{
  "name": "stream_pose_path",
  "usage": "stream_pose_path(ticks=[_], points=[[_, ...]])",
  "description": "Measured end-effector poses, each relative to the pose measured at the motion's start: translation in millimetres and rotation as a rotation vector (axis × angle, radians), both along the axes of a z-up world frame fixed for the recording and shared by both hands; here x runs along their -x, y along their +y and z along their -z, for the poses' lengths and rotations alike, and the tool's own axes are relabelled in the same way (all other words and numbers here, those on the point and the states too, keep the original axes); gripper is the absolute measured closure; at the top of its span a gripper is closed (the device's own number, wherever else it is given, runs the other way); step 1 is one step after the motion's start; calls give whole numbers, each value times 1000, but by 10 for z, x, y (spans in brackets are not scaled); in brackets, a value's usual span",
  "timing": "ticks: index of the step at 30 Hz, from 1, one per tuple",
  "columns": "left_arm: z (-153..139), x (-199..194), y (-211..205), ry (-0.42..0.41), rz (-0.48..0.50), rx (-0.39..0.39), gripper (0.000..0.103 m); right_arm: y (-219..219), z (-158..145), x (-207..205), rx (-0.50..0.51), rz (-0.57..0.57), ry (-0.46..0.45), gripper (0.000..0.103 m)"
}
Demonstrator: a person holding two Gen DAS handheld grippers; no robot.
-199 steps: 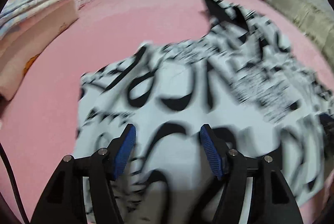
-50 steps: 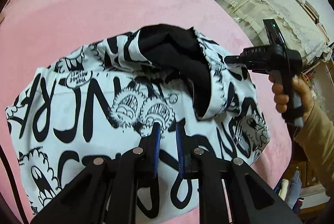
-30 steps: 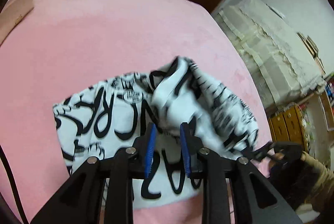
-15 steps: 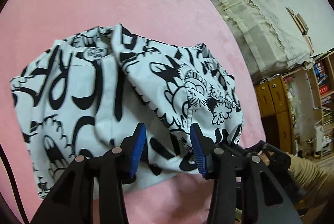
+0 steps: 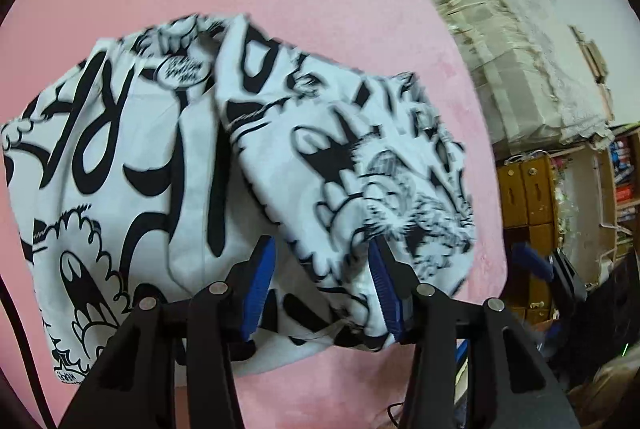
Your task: Fold large clothes
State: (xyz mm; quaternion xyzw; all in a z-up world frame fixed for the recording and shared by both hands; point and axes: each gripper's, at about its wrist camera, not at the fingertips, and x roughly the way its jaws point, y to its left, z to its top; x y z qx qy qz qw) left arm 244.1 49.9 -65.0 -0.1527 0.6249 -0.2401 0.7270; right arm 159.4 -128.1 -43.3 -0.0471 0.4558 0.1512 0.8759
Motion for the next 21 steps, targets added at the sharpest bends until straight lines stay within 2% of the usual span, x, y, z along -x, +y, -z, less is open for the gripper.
stream_pose_path(ticks=[2,6,9,10,11,12,13,14,15,16,17,20,21], points=[[129,-7,34,21,-10,-37,56,-221,212,-205,-93,96,108,38],[431,-12,82,77,-39,-107,47,-641,671,-541,-326,251,301,38],[600,-3,85,119,-65,-111,43,-844,999,-710,-530,311,428,38],[651,-5,87,129,-77,-102,42,-869,1086,-754,-571,314,451,38],[689,-8,97,138,-90,-91,42,-888,1155,-788,-591,329,459,44],[728,-19,104,147,-106,-76,42,-885,1177,-808,-593,326,455,70],[744,-32,124,148,-129,-50,51,-850,1186,-841,-589,294,453,86],[753,-40,131,139,-139,-36,65,-790,1149,-869,-545,264,434,92],[747,-53,138,130,-143,-23,98,-722,1078,-885,-484,236,398,94],[725,-62,133,123,-146,-2,99,-651,972,-900,-422,204,347,95],[663,-55,120,85,-154,-22,99,-584,835,-900,-373,170,285,95],[377,3,-14,-77,-131,-82,101,-523,448,-896,-307,114,88,96],[319,21,-52,-107,-127,-91,101,-543,419,-918,-293,117,64,96]])
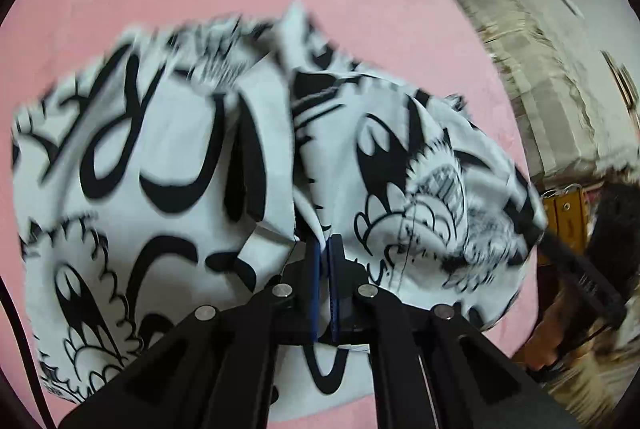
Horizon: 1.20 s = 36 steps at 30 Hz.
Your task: Fold large clothes
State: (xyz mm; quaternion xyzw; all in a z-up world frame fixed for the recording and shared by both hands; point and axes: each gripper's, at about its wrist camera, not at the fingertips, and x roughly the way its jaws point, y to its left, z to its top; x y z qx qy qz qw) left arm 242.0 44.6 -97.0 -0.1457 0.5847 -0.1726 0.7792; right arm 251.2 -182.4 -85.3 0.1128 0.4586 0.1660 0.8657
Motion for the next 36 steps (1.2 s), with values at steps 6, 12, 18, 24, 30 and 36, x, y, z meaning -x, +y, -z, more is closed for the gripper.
stream_pose_path(ticks=[6,12,18,24,30,36], points=[[369,108,-123,-13,-17,-143,101,-237,867,-96,147,80,189,93],[372,158,-81,-3,-19,-137,94,-278,661,27,160,170,172,69],[-275,320,-50,-132,-52,-215,87,-222,-74,296,210,275,-30,69],[-774,187,-448,-296,-21,-134,86,59,-151,135,184,237,-87,70],[-535,-196,-1034,-339,20,-198,86,358,128,-182,222,198,-111,72],[167,-410,-726,-153,-81,-379,92,26,700,-334,343,290,8,91]])
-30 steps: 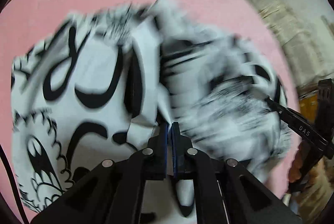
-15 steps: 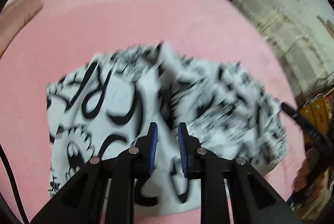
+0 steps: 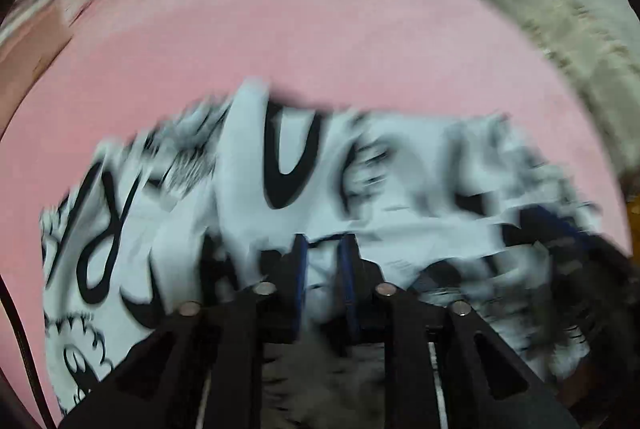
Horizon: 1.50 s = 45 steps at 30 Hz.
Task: Fold large clothes
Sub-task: 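Release and smooth the folded jacket bundle with both tools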
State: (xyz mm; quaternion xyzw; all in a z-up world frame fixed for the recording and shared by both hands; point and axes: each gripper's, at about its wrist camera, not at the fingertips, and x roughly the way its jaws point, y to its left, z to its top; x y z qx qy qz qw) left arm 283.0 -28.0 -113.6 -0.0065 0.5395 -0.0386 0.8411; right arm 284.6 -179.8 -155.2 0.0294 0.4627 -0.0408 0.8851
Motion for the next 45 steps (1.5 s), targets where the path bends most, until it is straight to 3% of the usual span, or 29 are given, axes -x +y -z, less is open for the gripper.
stream_pose_path(ticks=[1,3,7,12,15,18,20,31,39,45], points=[[113,9,92,38,-14,26,95,-101,120,22,-11,17,38,92],[167,76,206,33,-23,85,95,-204,183,96,-44,33,49,92],[140,179,259,3,-11,90,95,-202,146,178,-30,51,35,92],[109,278,443,33,-39,156,94,-287,93,226,-119,105,45,92],[-18,320,619,49,-42,170,82,-334,-27,270,-160,132,36,89],[-216,441,642,41,-41,169,46,-331,-207,328,-180,138,17,89],[-388,538,667,18,-45,152,38,-296,-335,372,-185,133,6,89],[-1122,871,865,3,-48,77,37,155,-976,669,-217,66,-29,89],[-1611,1253,1184,-35,-71,111,37,515,-1245,860,-227,12,-35,89],[-1719,1489,1464,-38,-119,128,37,812,-1361,959,-261,-27,-48,89]])
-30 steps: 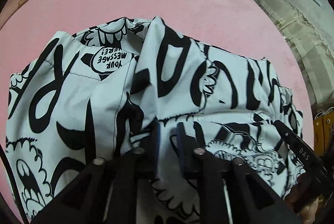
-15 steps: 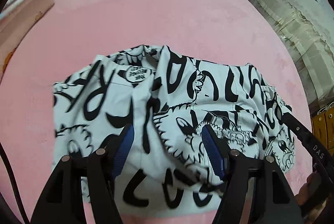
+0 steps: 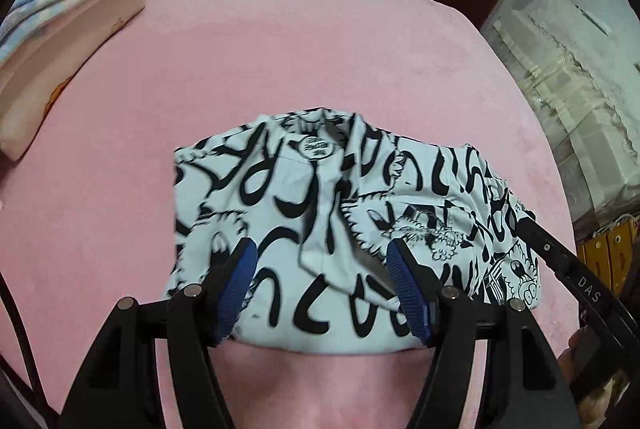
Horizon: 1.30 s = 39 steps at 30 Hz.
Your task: Fold large clothes
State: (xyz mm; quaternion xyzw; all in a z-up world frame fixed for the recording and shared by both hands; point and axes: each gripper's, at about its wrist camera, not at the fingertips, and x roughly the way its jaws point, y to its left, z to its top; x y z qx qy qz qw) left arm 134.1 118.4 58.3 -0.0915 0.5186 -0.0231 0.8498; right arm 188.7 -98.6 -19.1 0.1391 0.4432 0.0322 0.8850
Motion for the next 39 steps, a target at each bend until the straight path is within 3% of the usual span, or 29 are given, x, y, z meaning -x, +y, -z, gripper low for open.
stream_pose_path(ticks=[9,20,23,25,32,35,37,39], points=[[319,348,497,57,-111,89,37,464,85,84,2,-79,-23,89],[1605,786,1012,99,-293,396,37,703,532,105,0,-127,12,89],[1881,829,1060,58,-319,440,37,744,605,114,17,-136,9,89],[1959,815,1064,-11,-315,459,37,751,650,113,18,-140,13,89],[2022,460,934,-114,-272,418,36,650,698,122,60,-117,-12,89],[1985,372,919,-129,-301,404,49,529,693,63,104,-81,-39,89],[1929,368,945,-143,-320,421,70,451,720,-8,147,-57,-52,89],[1808,364,907,-161,-306,414,75,369,802,-86,198,-33,-57,89]])
